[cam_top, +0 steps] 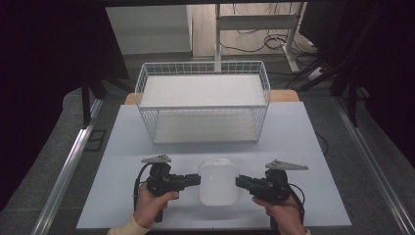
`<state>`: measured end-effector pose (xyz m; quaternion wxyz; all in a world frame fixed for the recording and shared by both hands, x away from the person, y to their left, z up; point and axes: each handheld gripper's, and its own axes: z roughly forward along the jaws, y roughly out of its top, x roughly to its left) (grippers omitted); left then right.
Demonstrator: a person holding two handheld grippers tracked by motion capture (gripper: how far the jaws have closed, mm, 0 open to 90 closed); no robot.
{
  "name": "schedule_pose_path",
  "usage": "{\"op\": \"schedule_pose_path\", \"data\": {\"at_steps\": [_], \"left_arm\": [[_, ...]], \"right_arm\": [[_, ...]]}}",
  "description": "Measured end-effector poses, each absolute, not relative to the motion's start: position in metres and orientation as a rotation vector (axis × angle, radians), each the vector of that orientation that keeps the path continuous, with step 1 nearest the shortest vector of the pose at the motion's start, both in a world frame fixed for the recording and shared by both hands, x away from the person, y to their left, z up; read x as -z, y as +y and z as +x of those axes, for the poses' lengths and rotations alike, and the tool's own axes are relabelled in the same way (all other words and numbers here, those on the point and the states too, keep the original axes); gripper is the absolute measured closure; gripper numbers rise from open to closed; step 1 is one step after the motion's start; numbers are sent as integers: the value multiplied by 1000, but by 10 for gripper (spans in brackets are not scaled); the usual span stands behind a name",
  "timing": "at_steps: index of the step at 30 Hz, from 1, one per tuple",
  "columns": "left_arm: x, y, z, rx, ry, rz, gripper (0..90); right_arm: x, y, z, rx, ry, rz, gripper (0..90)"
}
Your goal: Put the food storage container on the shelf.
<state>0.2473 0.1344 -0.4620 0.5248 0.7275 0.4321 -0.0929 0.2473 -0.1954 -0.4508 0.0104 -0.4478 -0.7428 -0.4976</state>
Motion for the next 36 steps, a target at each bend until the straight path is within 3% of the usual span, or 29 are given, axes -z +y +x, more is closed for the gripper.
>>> {"op": "schedule_pose_path", "data": {"at_steps": [36], "left_arm": [[378, 153, 301, 57, 954, 1708, 804]], "right_arm": [[366, -176, 308, 1699, -2405, -1287, 788]]}}
